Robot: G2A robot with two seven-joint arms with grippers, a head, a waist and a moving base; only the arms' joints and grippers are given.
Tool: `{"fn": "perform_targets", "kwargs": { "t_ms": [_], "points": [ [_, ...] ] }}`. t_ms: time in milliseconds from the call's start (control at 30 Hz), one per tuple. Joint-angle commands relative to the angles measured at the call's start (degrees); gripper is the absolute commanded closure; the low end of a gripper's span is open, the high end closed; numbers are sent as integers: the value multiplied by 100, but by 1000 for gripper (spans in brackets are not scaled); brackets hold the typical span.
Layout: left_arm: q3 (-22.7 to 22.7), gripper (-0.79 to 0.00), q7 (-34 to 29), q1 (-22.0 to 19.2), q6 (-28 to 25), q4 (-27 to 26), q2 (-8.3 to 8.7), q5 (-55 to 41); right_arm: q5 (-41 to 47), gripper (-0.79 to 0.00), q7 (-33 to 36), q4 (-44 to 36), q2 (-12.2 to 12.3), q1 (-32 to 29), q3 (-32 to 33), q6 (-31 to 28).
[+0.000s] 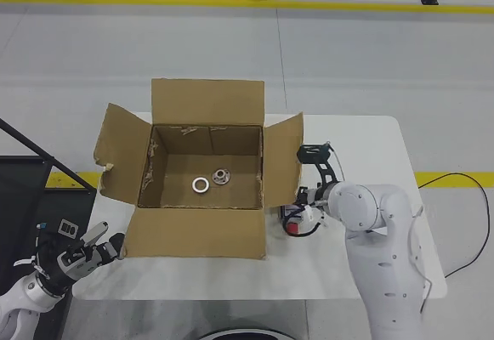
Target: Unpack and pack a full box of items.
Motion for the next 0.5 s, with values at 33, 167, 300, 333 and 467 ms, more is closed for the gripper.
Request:
{"fn": "perform_targets", "kwargs": {
  "t_ms": [33, 167, 300, 333, 467],
  "points": [
    [0, -785, 0, 0, 0, 0, 0, 0, 48, -785, -153, -27, 12, -94, 3, 56],
    [0, -785, 0, 0, 0, 0, 0, 0, 104, -785, -497, -199, 31, -272, 45, 155],
    [0, -785, 0, 0, 0, 0, 0, 0, 224, -785, -627, -348, 53, -407, 71, 167],
    [0, -785, 0, 0, 0, 0, 0, 0, 270, -785, -639, -360, 58, -423, 70, 155],
    [0, -785, 0, 0, 0, 0, 0, 0, 399, -785, -824, -353, 69, -465, 31, 164]
  ]
}}
